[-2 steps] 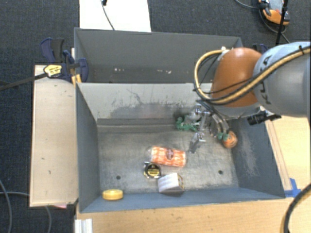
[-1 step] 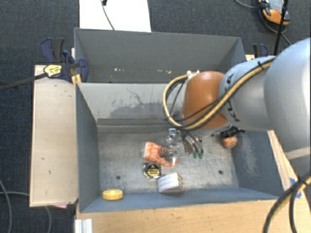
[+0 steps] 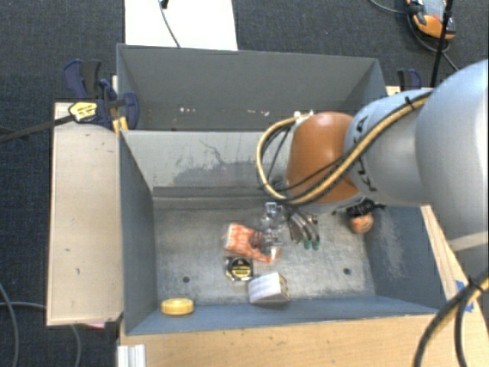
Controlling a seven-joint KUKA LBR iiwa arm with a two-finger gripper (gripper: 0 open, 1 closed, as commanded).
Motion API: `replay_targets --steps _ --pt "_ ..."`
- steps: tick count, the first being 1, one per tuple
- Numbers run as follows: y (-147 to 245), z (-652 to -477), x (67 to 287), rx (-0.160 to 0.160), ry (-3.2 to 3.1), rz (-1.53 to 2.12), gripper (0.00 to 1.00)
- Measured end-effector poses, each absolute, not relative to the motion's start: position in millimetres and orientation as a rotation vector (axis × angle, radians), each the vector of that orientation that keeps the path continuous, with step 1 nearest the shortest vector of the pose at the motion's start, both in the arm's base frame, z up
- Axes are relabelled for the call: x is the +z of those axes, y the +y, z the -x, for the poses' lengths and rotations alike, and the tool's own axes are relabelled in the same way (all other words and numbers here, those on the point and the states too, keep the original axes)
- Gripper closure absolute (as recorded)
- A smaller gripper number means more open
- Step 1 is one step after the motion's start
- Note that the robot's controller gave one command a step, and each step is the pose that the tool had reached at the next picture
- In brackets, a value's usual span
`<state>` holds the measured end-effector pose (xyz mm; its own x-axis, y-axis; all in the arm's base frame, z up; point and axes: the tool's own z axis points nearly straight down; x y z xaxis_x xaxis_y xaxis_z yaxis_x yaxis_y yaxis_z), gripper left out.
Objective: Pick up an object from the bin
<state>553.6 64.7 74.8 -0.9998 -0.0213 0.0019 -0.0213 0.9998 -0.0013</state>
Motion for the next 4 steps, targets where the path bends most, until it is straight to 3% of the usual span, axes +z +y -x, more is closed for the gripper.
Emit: replay_targets --steps 2,4 --pt "61 -559.6 153 -0.001 -3.144 -0.034 1.0" --pt "61 -559.9 191 0.0 -3.137 -0.073 1.0"
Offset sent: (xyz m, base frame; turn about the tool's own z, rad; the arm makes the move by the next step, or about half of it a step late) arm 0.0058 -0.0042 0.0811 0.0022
